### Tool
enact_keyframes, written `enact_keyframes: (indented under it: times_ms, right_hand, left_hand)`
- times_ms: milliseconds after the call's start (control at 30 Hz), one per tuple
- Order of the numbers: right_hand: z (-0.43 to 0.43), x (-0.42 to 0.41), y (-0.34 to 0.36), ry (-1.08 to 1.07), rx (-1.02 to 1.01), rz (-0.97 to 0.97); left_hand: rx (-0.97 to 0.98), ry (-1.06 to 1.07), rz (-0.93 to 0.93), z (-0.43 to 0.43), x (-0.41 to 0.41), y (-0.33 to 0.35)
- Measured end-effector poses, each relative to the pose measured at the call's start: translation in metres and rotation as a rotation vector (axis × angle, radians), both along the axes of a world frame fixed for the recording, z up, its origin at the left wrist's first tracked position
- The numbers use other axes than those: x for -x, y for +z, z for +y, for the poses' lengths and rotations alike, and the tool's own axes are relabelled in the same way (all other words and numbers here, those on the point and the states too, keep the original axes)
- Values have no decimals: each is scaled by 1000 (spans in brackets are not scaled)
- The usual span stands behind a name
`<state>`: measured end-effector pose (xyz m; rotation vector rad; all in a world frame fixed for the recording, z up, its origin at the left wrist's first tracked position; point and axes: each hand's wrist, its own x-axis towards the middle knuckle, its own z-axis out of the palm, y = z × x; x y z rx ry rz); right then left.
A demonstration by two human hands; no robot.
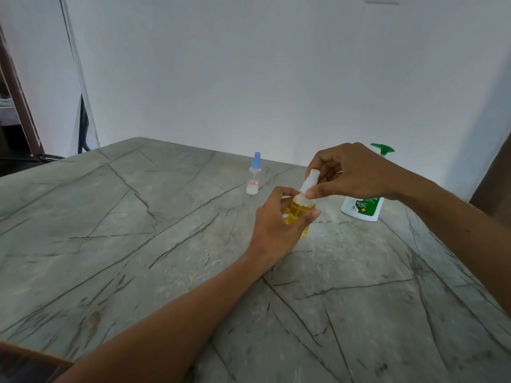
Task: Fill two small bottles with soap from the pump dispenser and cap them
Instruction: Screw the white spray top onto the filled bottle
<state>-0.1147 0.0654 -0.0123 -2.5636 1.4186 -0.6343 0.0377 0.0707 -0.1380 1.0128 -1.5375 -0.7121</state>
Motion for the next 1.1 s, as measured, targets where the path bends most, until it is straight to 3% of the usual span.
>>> enact_keyframes:
  times_ms: [267, 500, 733, 933, 1100]
  right_hand:
    - [-3, 0, -6, -21, 67, 61]
    - [-6, 5, 6, 128, -88, 64]
    - [-11, -9, 9, 48, 140, 304]
    - [-7, -10, 16, 131, -45, 325]
    - [-9, -11, 14, 130, 88, 361]
  left_hand:
    - [16, 10, -34, -2, 0, -2]
    - [-9, -5, -28, -5, 1, -3]
    - [-9, -17, -29, -7, 1, -6]
    - [-39, -28, 9, -10, 0, -6]
    - [18, -35, 71, -13, -2, -11]
